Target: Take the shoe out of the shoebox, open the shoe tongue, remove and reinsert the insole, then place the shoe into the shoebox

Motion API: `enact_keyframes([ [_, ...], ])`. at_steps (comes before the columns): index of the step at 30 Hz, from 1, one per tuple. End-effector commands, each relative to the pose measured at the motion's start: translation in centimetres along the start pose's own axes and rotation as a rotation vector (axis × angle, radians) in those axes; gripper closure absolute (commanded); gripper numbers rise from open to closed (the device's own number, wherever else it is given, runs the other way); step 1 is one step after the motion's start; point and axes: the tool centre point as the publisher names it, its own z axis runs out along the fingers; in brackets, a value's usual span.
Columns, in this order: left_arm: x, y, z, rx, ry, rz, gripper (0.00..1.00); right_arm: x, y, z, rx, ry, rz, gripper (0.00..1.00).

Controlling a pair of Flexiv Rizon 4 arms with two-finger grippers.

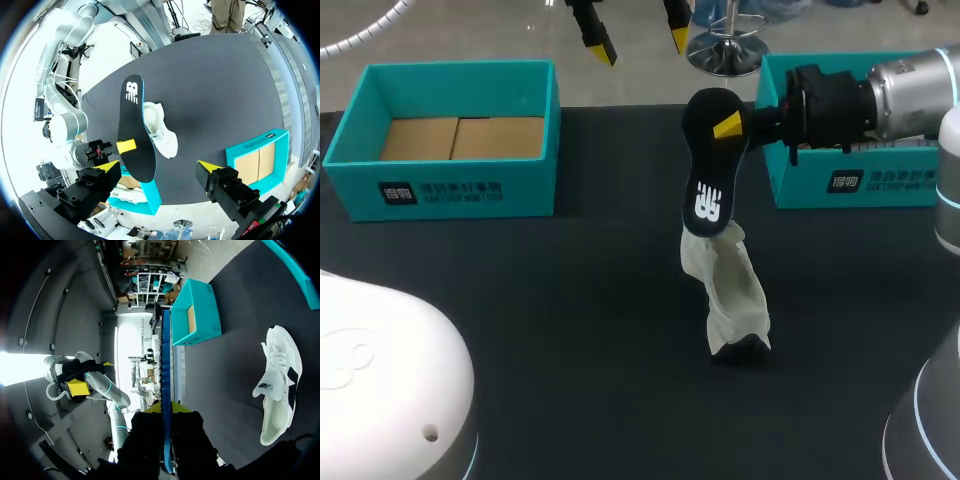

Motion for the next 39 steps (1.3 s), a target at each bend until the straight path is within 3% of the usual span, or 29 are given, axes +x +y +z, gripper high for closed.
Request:
enact_keyframes([
  [1,0.0,0.0,0.0,-0.002,0.002,0.000,0.00,0.0,-0.1,0.0,-0.001,-0.003,0.001,1.00],
  [2,0.0,0.0,0.0,-0.002,0.002,0.000,0.00,0.0,-0.1,0.0,-0.001,-0.003,0.001,1.00],
  [4,-0.5,0.0,-1.3,0.006,-0.193,-0.040,0.00,0.0,-0.1,0.0,-0.001,-0.003,0.001,1.00],
  [9,1.2,-1.3,-2.6,-0.079,-0.470,-0.109,0.00,0.0,-0.1,0.0,-0.001,-0.003,0.001,1.00],
  [13,3.3,-3.0,-1.6,-0.112,-0.641,-0.152,0.00,0.0,-0.1,0.0,-0.001,-0.003,0.001,1.00],
  [19,5.2,-6.3,0.8,-0.153,-0.810,-0.229,0.00,0.0,-0.1,0.0,-0.001,-0.003,0.001,1.00],
  [25,6.4,-8.3,2.2,-0.206,-0.862,-0.295,0.00,0.0,-0.1,0.0,-0.001,-0.003,0.001,1.00],
  [39,9.0,-7.7,2.8,-0.205,-0.927,-0.314,0.00,0.0,-0.1,0.0,-0.001,-0.003,0.001,1.00],
])
